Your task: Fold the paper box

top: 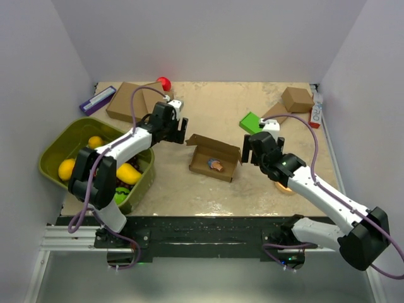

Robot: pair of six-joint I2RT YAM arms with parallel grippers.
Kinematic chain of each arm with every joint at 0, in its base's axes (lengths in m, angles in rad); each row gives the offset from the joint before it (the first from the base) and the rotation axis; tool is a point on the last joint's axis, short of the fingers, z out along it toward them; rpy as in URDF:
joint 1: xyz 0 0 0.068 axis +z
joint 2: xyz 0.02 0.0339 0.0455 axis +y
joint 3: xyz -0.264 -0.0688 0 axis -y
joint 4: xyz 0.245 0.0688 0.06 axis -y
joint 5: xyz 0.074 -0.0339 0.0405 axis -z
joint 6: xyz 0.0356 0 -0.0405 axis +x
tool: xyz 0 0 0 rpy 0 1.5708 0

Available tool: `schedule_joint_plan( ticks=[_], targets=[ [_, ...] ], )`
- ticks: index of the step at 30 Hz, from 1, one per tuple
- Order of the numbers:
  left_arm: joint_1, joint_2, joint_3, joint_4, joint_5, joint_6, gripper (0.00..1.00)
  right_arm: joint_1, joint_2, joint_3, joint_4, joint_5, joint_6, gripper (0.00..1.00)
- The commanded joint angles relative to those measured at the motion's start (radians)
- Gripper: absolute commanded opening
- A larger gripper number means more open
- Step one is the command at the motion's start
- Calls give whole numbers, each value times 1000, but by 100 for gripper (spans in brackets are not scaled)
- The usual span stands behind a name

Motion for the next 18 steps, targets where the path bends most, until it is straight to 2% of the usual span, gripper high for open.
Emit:
schedule_joint_plan(
  ticks=[1,5,18],
  targets=[
    [-26,1,36,11,19,17,81,-3,19,-24,3,0,53,89],
    [-38,-5,14,17,23,7,82,-4,44,-44,37,-15,58,89],
    [-95,-70,-86,96,109,-57,80,-4,72,-69,184,-210,113,88]
  ],
)
